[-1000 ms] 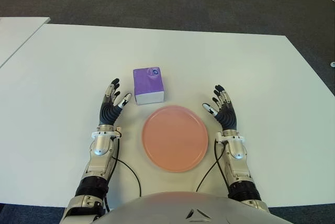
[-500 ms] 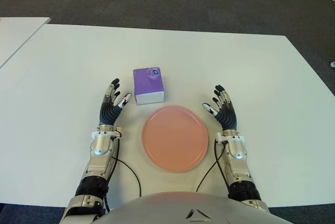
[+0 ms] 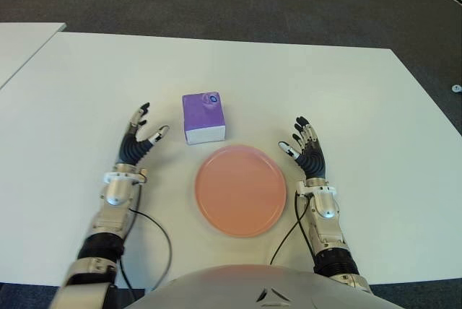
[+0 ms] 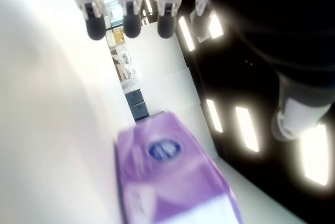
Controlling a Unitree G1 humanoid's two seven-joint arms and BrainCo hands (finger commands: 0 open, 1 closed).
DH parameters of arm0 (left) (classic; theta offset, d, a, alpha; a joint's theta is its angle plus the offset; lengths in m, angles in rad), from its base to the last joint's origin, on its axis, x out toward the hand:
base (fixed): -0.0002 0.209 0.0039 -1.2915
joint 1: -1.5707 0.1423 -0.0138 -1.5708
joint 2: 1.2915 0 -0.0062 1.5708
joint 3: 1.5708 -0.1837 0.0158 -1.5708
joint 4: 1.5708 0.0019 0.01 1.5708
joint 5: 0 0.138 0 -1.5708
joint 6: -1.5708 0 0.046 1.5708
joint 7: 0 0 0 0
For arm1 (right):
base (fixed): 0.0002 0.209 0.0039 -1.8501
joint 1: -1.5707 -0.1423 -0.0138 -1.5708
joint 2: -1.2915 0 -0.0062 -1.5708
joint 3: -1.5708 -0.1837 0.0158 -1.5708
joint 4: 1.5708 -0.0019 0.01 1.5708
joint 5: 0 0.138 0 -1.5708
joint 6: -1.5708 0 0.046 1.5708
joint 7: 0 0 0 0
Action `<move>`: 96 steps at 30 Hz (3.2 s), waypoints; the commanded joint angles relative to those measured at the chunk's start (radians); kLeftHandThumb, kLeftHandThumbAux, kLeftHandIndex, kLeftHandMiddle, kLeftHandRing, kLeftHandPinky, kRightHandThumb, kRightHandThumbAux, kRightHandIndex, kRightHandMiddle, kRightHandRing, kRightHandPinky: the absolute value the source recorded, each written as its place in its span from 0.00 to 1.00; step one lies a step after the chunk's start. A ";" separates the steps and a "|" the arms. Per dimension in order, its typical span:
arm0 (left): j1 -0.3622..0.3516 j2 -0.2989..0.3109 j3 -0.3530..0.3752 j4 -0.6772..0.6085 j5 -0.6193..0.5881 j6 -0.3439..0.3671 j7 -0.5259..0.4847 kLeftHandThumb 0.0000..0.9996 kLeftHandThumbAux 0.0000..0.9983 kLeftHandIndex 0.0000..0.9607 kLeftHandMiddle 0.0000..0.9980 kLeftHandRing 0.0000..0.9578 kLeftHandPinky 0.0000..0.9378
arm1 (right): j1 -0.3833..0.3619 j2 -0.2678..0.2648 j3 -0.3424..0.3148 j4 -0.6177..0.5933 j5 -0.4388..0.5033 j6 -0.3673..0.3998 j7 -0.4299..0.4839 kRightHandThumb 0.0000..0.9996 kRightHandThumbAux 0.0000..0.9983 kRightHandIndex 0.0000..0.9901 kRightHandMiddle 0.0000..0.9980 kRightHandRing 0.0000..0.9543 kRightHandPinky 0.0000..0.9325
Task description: Put the tissue paper into the plate.
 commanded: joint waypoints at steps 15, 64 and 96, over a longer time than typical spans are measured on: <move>-0.441 0.331 -0.293 0.268 0.640 0.103 0.453 0.13 0.46 0.00 0.00 0.00 0.00 | 0.049 0.021 0.005 0.138 0.001 0.061 -0.001 0.00 0.72 0.00 0.00 0.00 0.03; -0.936 0.202 -1.285 0.790 1.316 0.424 0.883 0.15 0.61 0.00 0.00 0.00 0.00 | 0.023 0.045 0.008 0.193 0.008 0.051 -0.006 0.04 0.70 0.00 0.00 0.00 0.02; -0.962 0.183 -1.398 0.778 1.295 0.300 0.946 0.04 0.62 0.00 0.00 0.00 0.00 | 0.026 0.044 -0.001 0.200 0.035 0.063 0.011 0.07 0.73 0.00 0.01 0.00 0.02</move>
